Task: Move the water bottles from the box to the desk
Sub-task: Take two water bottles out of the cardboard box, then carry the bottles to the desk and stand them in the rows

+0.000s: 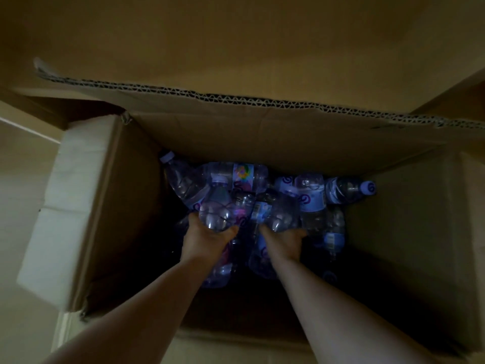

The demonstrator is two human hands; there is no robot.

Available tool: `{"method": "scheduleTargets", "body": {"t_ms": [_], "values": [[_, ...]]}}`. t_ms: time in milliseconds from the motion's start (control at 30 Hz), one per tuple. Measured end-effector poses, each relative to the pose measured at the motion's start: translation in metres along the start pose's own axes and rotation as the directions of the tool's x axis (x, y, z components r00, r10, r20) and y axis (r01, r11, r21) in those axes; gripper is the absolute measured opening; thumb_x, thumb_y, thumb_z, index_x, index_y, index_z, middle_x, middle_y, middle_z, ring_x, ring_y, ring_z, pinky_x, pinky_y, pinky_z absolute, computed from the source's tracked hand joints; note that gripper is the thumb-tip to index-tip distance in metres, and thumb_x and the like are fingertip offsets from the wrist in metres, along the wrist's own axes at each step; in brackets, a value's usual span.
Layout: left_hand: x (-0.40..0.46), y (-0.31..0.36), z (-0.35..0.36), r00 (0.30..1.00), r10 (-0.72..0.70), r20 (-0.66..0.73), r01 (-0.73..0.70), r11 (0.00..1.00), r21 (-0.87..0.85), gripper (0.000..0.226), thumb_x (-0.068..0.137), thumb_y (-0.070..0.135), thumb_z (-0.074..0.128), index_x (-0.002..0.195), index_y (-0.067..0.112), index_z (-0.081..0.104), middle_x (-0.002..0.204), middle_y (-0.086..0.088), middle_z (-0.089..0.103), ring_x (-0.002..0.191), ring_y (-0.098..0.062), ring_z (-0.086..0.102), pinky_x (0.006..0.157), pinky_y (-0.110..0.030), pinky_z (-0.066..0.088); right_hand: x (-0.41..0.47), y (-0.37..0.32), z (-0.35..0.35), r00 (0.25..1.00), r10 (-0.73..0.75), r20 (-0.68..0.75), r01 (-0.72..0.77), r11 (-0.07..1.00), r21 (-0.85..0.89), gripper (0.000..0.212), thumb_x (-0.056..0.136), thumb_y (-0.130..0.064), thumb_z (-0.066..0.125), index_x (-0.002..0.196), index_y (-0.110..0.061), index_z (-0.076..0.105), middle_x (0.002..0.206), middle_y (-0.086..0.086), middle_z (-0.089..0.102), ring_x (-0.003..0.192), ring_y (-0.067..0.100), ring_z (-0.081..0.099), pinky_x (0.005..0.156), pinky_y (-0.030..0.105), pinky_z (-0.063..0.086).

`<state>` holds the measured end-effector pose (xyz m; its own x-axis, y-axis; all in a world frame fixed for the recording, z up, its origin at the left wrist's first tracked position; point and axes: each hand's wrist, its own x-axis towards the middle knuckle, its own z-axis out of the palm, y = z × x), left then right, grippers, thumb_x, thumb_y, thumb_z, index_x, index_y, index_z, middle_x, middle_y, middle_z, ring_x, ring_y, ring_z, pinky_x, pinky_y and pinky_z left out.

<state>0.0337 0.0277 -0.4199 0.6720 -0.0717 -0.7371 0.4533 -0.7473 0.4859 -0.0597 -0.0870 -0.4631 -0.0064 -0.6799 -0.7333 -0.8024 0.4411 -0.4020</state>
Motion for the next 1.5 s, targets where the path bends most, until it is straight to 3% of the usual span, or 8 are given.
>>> {"method": "scheduleTargets", "body": {"t_ms": [167, 300, 733, 900, 1033, 1167, 1300, 1500], "values": [[-0.019, 0.014, -0.024, 1.0, -0.013, -0.026, 0.013, 0.999, 0.034, 0.071, 0.067, 0.043, 0.081, 0.119, 0.023, 0.037, 0.103, -0.002, 0.059, 0.091, -0.025, 0.063, 0.073, -0.031, 0.047, -0.013, -0.019, -0.009, 0.998, -0.006, 0.068, -0.002, 0.993, 0.121, 0.074, 0.071, -0.028, 0.083, 0.124, 0.001, 0.038, 0.105, 0.012, 0.06, 0.093, 0.026, 0.061, 0.079, 0.029, 0.047], [-0.054, 0.029, -0.043, 0.994, -0.008, -0.105, 0.001, 0.998, -0.066, 0.059, 0.063, 0.043, 0.083, 0.102, 0.026, 0.042, 0.091, 0.005, 0.06, 0.076, -0.015, 0.06, 0.065, -0.025, 0.043, -0.043, -0.04, -0.033, 0.956, -0.231, 0.183, 0.253, 0.962, -0.106, 0.062, 0.073, -0.04, 0.081, 0.106, -0.015, 0.035, 0.095, 0.001, 0.053, 0.081, 0.019, 0.054, 0.067, 0.024, 0.038], [-0.236, 0.046, -0.146, 0.934, -0.126, -0.333, -0.036, 0.896, -0.442, 0.057, 0.061, 0.048, 0.078, 0.1, 0.033, 0.039, 0.1, 0.011, 0.062, 0.088, -0.016, 0.061, 0.082, -0.038, 0.051, -0.257, -0.102, -0.114, 0.656, -0.584, 0.477, 0.741, 0.62, -0.26, 0.064, 0.073, -0.037, 0.082, 0.116, -0.018, 0.038, 0.116, 0.007, 0.059, 0.098, 0.023, 0.062, 0.083, 0.035, 0.053], [-0.314, 0.026, -0.228, 0.869, -0.261, -0.42, -0.051, 0.798, -0.601, 0.06, 0.048, 0.053, 0.072, 0.096, 0.035, 0.042, 0.092, 0.015, 0.063, 0.088, -0.015, 0.064, 0.084, -0.039, 0.051, -0.367, -0.122, -0.116, 0.54, -0.629, 0.559, 0.829, 0.513, -0.223, 0.065, 0.071, -0.037, 0.082, 0.117, -0.016, 0.04, 0.113, 0.006, 0.06, 0.096, 0.024, 0.063, 0.075, 0.031, 0.05], [-0.374, 0.002, -0.302, 0.797, -0.318, -0.513, -0.114, 0.755, -0.646, 0.057, 0.058, 0.041, 0.08, 0.099, 0.033, 0.041, 0.096, 0.009, 0.062, 0.092, -0.018, 0.064, 0.085, -0.038, 0.051, -0.466, -0.131, -0.105, 0.416, -0.656, 0.629, 0.897, 0.412, -0.163, 0.067, 0.071, -0.038, 0.082, 0.116, -0.015, 0.038, 0.116, 0.008, 0.058, 0.103, 0.028, 0.061, 0.075, 0.027, 0.042], [-0.429, -0.029, -0.367, 0.708, -0.379, -0.597, -0.192, 0.71, -0.678, 0.058, 0.067, 0.029, 0.083, 0.107, 0.026, 0.041, 0.093, 0.012, 0.059, 0.078, -0.004, 0.058, 0.059, -0.011, 0.041, -0.558, -0.127, -0.088, 0.281, -0.636, 0.719, 0.943, 0.321, -0.084, 0.074, 0.073, -0.041, 0.079, 0.126, -0.015, 0.034, 0.124, 0.006, 0.053, 0.1, 0.023, 0.056, 0.074, 0.025, 0.038], [-0.478, -0.062, -0.426, 0.646, -0.456, -0.612, -0.195, 0.676, -0.71, 0.06, 0.068, 0.031, 0.081, 0.113, 0.025, 0.042, 0.099, 0.006, 0.059, 0.086, -0.016, 0.057, 0.072, -0.026, 0.042, -0.641, -0.118, -0.068, 0.206, -0.614, 0.762, 0.967, 0.246, -0.063, 0.084, 0.074, -0.044, 0.077, 0.137, -0.012, 0.031, 0.132, 0.005, 0.05, 0.113, 0.026, 0.056, 0.08, 0.025, 0.037], [-0.527, -0.107, -0.507, 0.562, -0.512, -0.65, -0.234, 0.655, -0.718, 0.06, 0.069, 0.027, 0.081, 0.116, 0.017, 0.045, 0.109, -0.003, 0.062, 0.093, -0.022, 0.06, 0.078, -0.029, 0.045, -0.744, -0.106, -0.027, 0.084, -0.582, 0.808, 0.99, 0.14, -0.002, 0.08, 0.075, -0.044, 0.077, 0.132, -0.014, 0.031, 0.128, 0.008, 0.055, 0.107, 0.031, 0.059, 0.084, 0.034, 0.048]]}}
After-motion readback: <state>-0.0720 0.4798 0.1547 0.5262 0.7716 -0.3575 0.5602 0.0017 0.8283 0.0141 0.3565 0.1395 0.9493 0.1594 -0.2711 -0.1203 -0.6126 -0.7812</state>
